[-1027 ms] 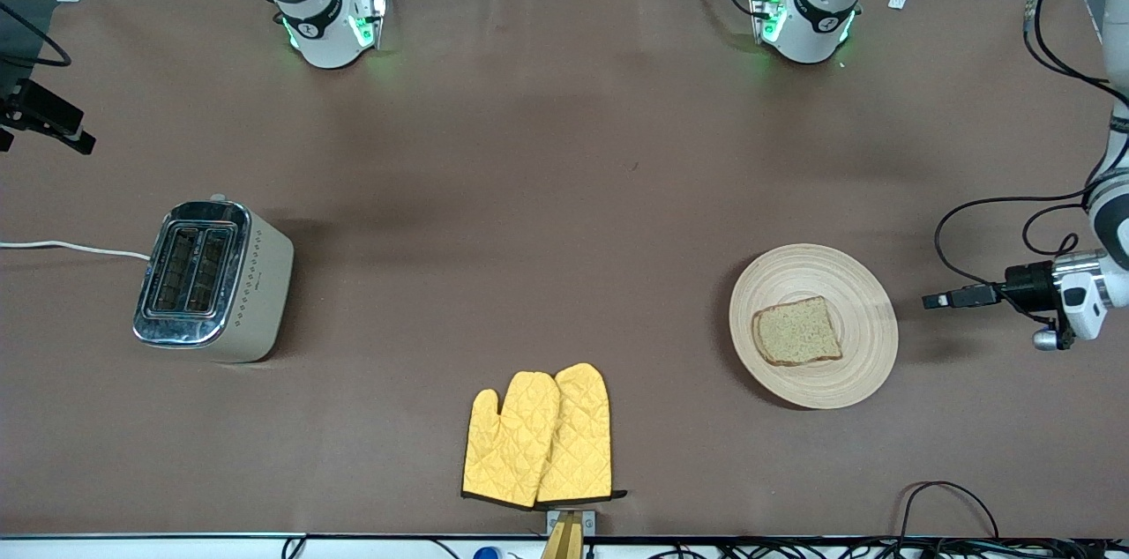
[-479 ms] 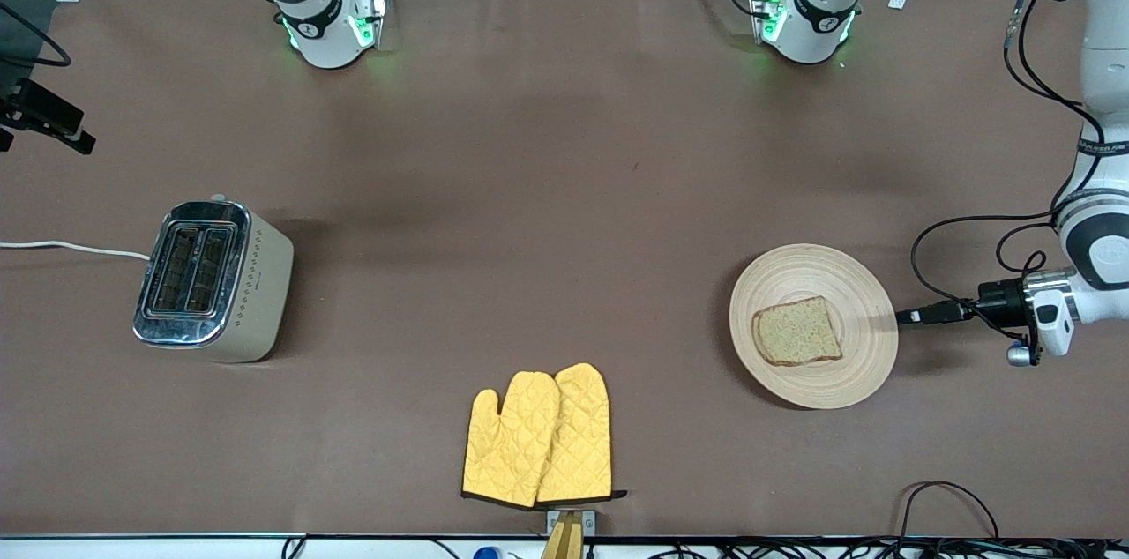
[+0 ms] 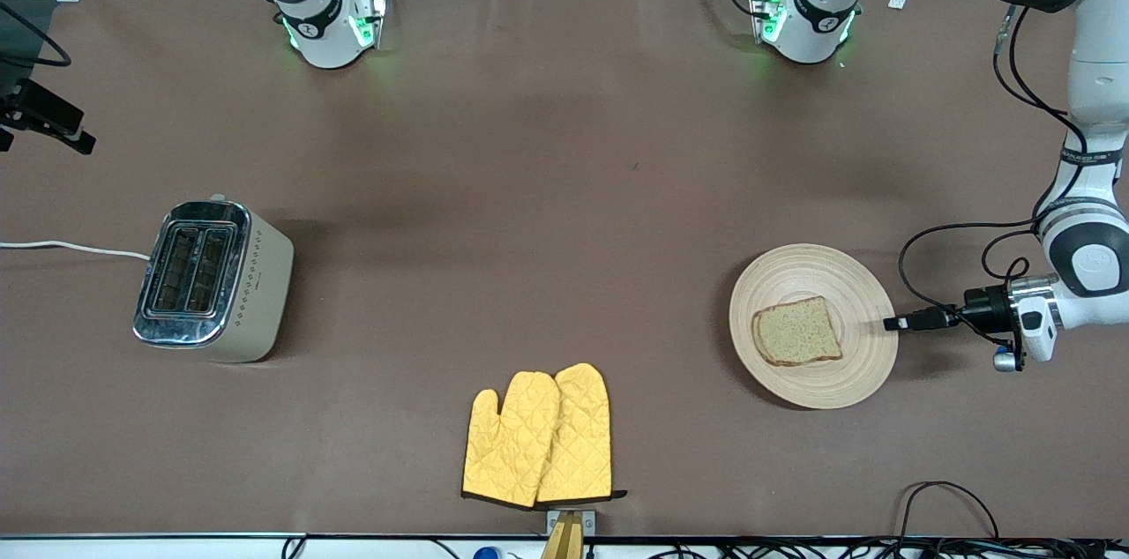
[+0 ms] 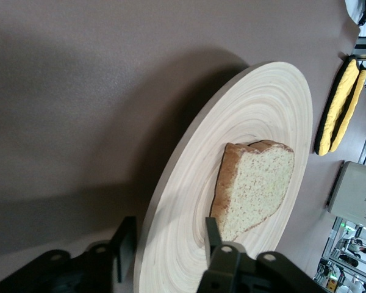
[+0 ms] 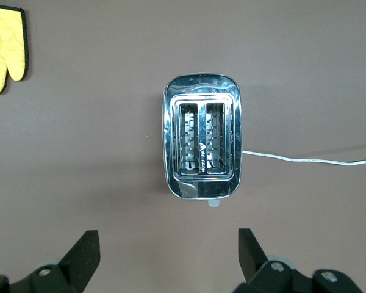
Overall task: Move plate and put bread in toaster
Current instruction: 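Reach the left gripper to the wooden plate rim, then grip the plate rim and slide the plate toward the toaster, then reach the right gripper to the bread slice on the plate, then grasp the bread crust with the right gripper while the left gripper withdraws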
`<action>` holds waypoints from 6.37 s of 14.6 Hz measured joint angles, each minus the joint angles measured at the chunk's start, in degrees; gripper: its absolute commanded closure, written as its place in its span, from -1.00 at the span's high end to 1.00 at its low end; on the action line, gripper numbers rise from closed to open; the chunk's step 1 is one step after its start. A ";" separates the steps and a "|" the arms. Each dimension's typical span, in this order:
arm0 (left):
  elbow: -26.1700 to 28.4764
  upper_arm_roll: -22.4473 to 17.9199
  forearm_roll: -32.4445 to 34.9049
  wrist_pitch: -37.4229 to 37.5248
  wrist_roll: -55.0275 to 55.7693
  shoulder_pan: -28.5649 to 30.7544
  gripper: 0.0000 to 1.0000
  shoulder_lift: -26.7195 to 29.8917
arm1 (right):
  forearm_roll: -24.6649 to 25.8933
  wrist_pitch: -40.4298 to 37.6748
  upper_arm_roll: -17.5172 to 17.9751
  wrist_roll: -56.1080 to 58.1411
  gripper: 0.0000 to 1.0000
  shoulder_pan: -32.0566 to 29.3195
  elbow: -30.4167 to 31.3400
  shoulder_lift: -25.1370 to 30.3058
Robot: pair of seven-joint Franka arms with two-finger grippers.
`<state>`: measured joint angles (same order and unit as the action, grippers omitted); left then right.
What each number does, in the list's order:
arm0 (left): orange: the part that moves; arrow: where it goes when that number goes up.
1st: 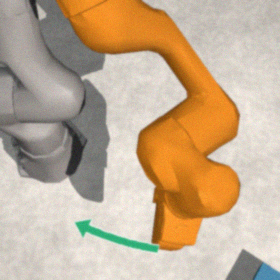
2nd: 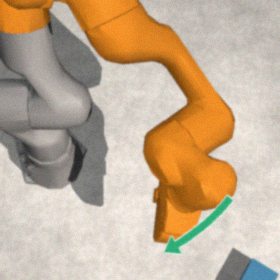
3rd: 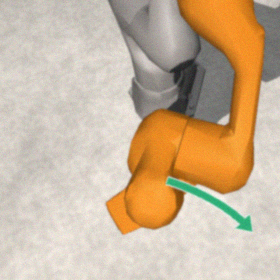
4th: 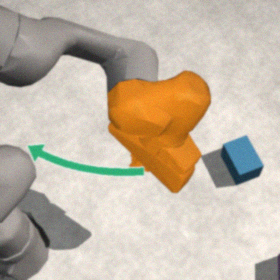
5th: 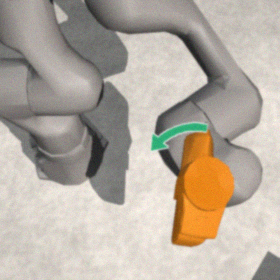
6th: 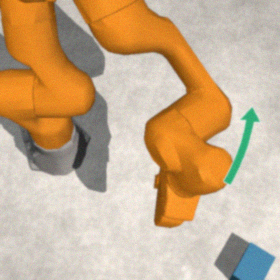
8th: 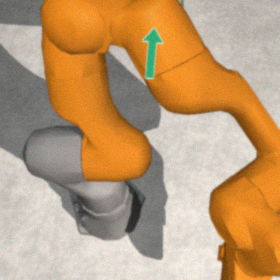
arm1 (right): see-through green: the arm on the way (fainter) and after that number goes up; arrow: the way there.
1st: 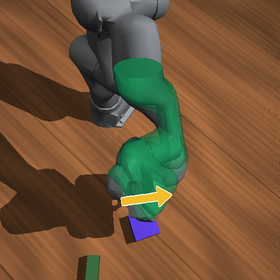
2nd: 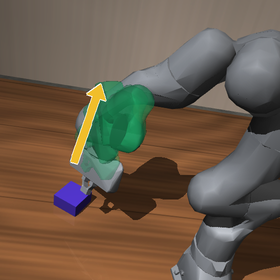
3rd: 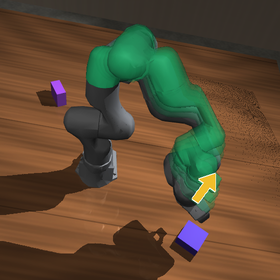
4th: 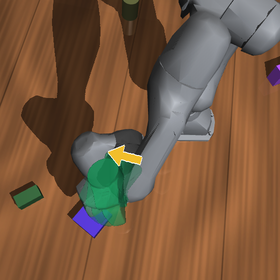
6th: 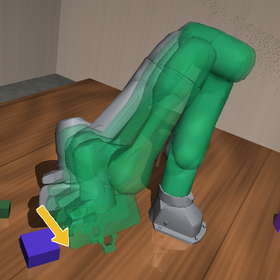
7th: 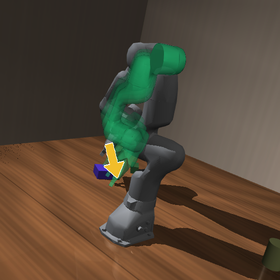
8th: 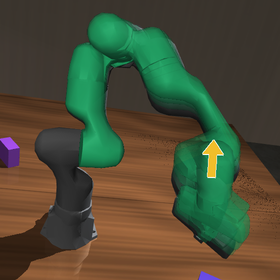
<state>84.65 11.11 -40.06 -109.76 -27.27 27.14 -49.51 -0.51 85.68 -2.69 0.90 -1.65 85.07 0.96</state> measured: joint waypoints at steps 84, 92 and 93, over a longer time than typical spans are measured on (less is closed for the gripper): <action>-0.67 15.03 28.30 -4.31 43.15 -18.00 1.00 18.61 | -7.55 44.84 0.44 -41.34 0.14 38.55 11.21 -37.78; -3.18 14.97 47.17 8.65 48.67 -14.41 1.00 27.68 | -7.54 45.13 -0.04 -41.38 0.11 38.63 11.86 -38.03; -3.22 14.97 47.96 10.61 48.66 -13.62 1.00 29.56 | -7.53 45.22 -0.04 -41.38 -0.08 38.63 11.92 -38.18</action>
<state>81.43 26.08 7.90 -99.15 21.39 13.52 -19.95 -8.05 130.91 -2.73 -40.48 36.98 96.99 -37.22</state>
